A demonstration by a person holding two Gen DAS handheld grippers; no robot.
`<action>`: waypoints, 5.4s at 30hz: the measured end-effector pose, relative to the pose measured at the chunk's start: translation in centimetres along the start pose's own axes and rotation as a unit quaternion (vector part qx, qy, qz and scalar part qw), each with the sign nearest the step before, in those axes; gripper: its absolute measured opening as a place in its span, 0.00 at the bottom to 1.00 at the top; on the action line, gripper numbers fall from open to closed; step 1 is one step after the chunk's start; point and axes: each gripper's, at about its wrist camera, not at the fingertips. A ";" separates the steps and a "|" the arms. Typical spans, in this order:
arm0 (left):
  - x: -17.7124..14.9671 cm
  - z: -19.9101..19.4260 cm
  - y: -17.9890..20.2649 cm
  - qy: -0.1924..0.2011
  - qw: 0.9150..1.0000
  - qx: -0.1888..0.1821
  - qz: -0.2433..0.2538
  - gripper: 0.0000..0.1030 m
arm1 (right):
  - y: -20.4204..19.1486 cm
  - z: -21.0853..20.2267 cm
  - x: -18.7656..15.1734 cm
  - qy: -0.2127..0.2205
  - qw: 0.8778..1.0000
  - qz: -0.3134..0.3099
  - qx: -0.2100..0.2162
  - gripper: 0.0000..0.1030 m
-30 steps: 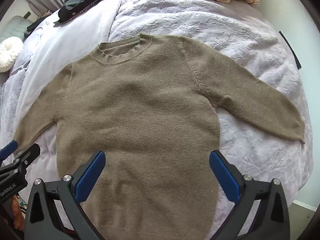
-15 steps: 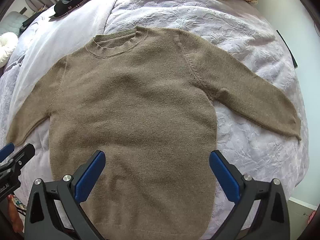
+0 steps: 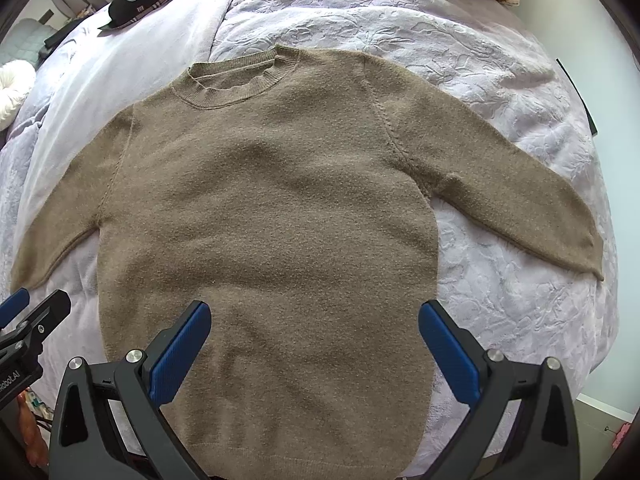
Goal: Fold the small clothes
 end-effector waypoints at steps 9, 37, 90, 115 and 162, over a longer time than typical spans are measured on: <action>-0.1 0.0 0.0 -0.001 1.000 -0.001 -0.001 1.00 | -0.3 0.0 0.1 -0.001 1.000 -0.004 -0.002 1.00; 0.1 0.2 -0.1 -0.005 1.000 -0.005 -0.004 1.00 | -0.2 0.2 0.1 -0.001 1.000 -0.006 -0.007 1.00; 1.2 1.3 -1.1 0.019 1.000 -0.007 -0.012 1.00 | -2.3 -0.7 1.8 0.052 0.996 -0.035 -0.071 1.00; 1.3 4.9 -3.6 -0.010 0.998 -0.059 -0.018 1.00 | -3.3 0.9 2.1 0.024 0.999 -0.040 -0.010 1.00; 8.9 5.5 6.8 0.190 0.961 -0.165 0.117 0.11 | 1.1 4.5 -2.4 -0.025 0.999 0.015 0.024 1.00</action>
Point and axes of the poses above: each gripper's, at about its wrist camera, not at the fingertips, and z roughly the way its jaws point, y to its right, x to its top, and after that the axes turned 11 degrees about -y, right-handed
